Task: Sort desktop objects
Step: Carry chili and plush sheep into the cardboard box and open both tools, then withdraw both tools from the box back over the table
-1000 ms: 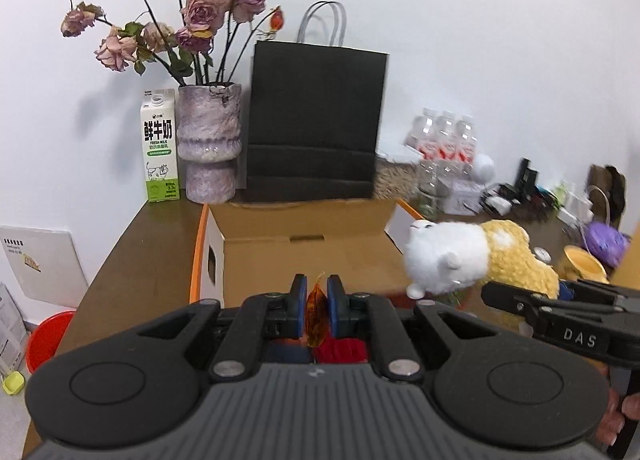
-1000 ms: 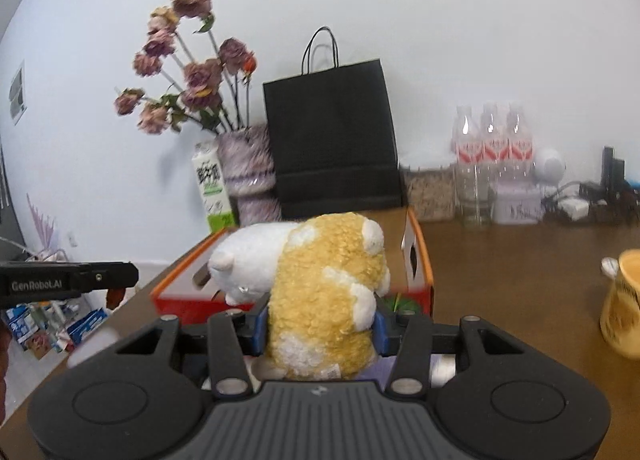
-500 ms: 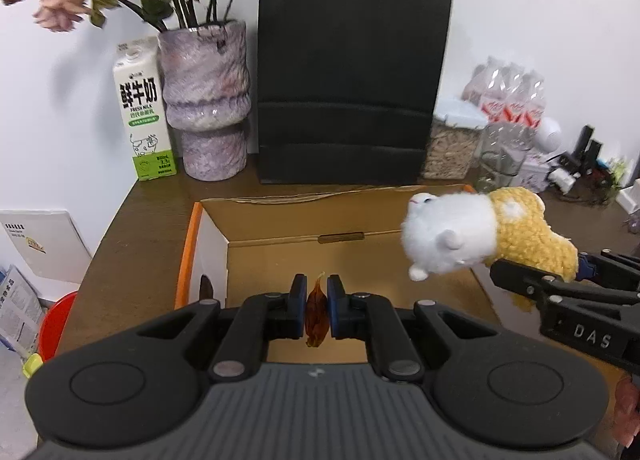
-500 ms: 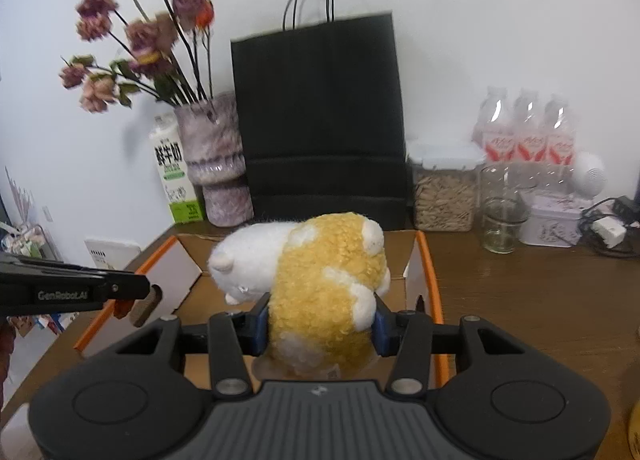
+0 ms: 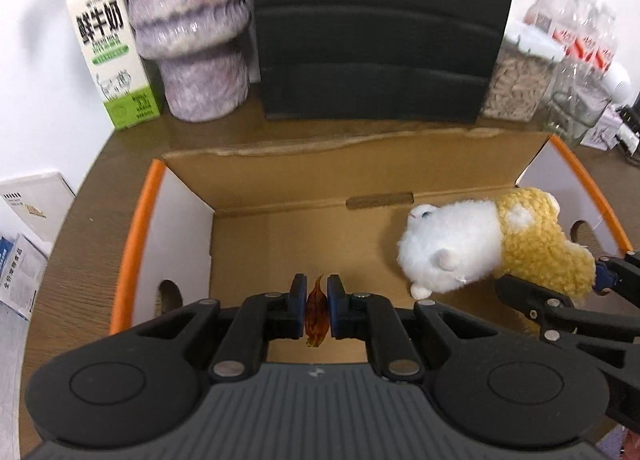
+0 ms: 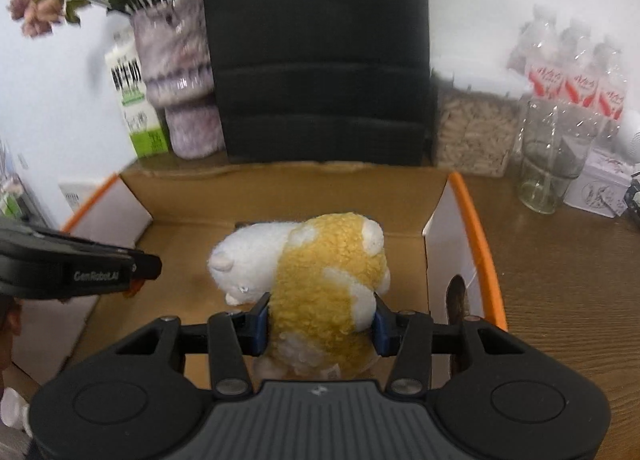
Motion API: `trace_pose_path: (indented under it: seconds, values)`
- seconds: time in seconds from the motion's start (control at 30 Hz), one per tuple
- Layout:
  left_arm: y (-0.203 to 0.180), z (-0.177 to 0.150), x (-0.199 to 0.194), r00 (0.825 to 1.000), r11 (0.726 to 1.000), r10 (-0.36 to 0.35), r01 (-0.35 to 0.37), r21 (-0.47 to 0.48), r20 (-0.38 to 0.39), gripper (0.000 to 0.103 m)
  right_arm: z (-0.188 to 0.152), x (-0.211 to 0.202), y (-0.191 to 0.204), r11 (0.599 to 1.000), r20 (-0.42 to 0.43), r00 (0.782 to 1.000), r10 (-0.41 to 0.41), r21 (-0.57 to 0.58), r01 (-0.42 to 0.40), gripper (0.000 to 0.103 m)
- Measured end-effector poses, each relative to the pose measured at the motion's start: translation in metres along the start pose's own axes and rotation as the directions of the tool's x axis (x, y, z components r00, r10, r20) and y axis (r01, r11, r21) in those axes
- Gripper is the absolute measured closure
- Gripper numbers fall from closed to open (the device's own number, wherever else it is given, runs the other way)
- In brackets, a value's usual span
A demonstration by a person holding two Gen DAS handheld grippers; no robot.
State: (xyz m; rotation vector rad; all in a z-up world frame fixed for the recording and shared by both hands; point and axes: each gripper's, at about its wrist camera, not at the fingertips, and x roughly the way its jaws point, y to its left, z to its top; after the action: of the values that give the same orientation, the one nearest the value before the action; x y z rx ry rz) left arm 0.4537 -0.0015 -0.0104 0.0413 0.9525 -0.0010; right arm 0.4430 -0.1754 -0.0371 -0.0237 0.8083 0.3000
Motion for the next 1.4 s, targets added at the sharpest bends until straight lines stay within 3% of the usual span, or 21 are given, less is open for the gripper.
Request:
trace_pose_path:
  seconds: [0.07, 0.1, 0.13, 0.17, 0.2, 0.23, 0.27, 0.63, 0.83, 1.13, 1.4]
  values:
    - [0.001, -0.001, 0.006, 1.0, 1.0, -0.005, 0.005, -0.005, -0.024, 0.089, 0.001, 0.0, 0.001, 1.0, -0.016, 1.0, 0.005, -0.005, -0.005, 0.051]
    - [0.002, -0.001, 0.008, 0.999, 1.0, -0.005, 0.005, -0.006, -0.034, 0.076, 0.001, -0.001, 0.002, 1.0, -0.021, 1.0, 0.001, -0.008, -0.001, 0.048]
    - [0.002, -0.001, 0.009, 0.999, 1.0, -0.001, 0.001, -0.007, -0.044, 0.044, 0.001, -0.002, 0.002, 1.0, -0.025, 1.0, -0.003, -0.012, 0.003, 0.034]
    - [0.002, -0.002, 0.007, 0.999, 1.0, 0.004, -0.005, -0.008, -0.038, 0.027, 0.0, -0.004, 0.002, 1.0, -0.026, 1.0, 0.01, -0.016, -0.01, 0.023]
    - [0.003, -0.002, 0.003, 1.0, 1.0, 0.008, -0.008, 0.0, -0.014, 0.002, -0.001, -0.006, 0.004, 0.999, -0.025, 0.999, 0.022, -0.022, -0.023, 0.016]
    - [0.002, -0.003, -0.003, 1.0, 1.0, 0.015, -0.015, 0.011, 0.018, 0.0, -0.002, -0.008, 0.005, 0.999, -0.022, 0.999, 0.024, -0.029, -0.024, 0.003]
    - [0.002, -0.004, -0.008, 0.999, 0.999, 0.028, -0.029, 0.023, 0.044, 0.0, -0.004, -0.011, 0.006, 0.999, -0.014, 1.0, 0.016, -0.036, -0.017, 0.0]
    - [0.006, -0.003, -0.039, 0.99, 0.999, 0.036, -0.039, 0.021, 0.136, 0.0, -0.001, -0.035, 0.007, 0.999, 0.034, 0.999, 0.003, -0.039, -0.001, 0.0]
    - [0.017, -0.015, -0.074, 0.977, 1.0, 0.009, -0.012, 0.012, 0.213, 0.0, -0.006, -0.07, 0.01, 0.999, 0.095, 0.995, 0.022, -0.039, -0.019, 0.0]
    - [0.039, -0.078, -0.152, 0.934, 1.0, -0.019, 0.019, 0.002, 0.357, 0.0, -0.054, -0.147, 0.013, 0.998, 0.198, 0.979, 0.053, -0.046, -0.045, 0.0]
    - [0.045, -0.149, -0.191, 0.919, 1.0, -0.026, 0.028, 0.0, 0.392, 0.0, -0.114, -0.194, 0.017, 0.999, 0.214, 0.976, 0.045, -0.03, -0.04, 0.0]
